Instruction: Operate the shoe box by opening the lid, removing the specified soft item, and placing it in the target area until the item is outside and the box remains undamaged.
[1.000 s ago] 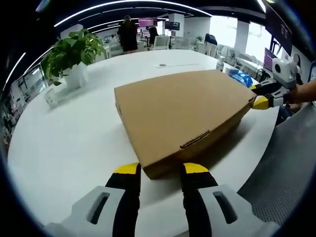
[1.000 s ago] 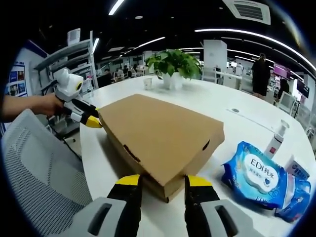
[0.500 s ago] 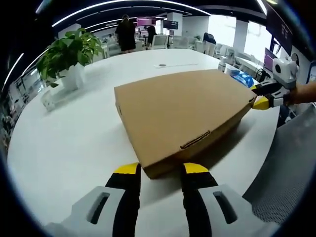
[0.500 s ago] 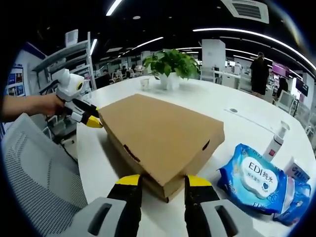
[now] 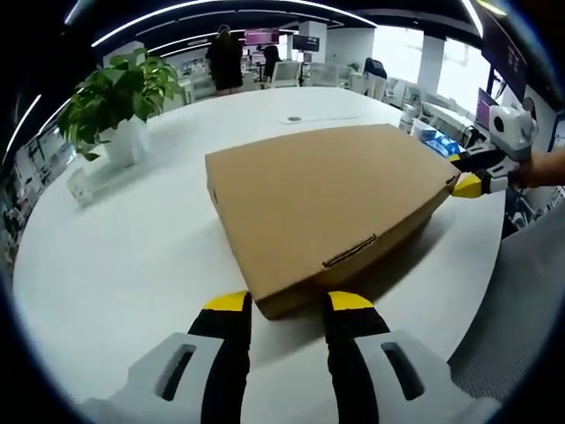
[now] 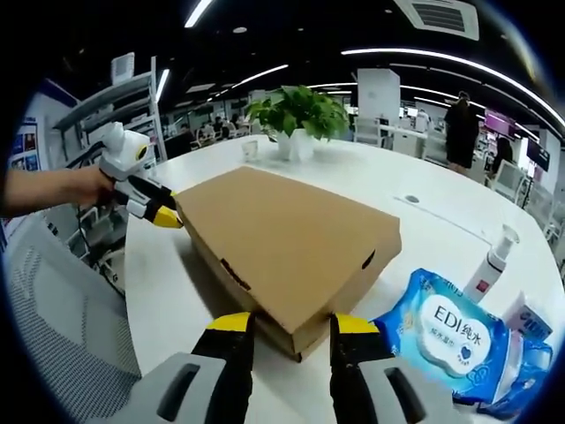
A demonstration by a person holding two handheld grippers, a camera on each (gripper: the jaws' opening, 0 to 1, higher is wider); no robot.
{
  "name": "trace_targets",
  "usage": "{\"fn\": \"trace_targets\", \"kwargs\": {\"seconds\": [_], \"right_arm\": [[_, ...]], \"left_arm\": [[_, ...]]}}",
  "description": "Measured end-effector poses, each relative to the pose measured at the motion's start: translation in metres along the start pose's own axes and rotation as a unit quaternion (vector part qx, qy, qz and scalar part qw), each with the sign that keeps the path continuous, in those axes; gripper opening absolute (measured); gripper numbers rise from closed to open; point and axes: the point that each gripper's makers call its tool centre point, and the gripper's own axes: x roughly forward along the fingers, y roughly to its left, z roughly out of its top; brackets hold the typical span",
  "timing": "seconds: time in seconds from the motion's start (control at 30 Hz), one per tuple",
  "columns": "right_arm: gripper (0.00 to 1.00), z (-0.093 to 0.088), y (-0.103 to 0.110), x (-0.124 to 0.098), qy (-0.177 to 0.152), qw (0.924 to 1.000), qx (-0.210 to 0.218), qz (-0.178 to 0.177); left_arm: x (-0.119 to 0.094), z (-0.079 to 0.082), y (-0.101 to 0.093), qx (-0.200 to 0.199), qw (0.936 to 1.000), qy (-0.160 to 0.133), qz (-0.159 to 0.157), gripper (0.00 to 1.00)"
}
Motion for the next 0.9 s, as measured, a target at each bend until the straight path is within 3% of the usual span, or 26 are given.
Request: {"fn": "trace_targets", "kwargs": {"seconds": [0.9], "right_arm": [[0.31,0.015,-0.035,0.017,0.012,0.9999,0.002,-0.009]], "left_arm": [[0.033,0.029,0.009,0.0,0.9997,0.014,-0.018,0.32]]}}
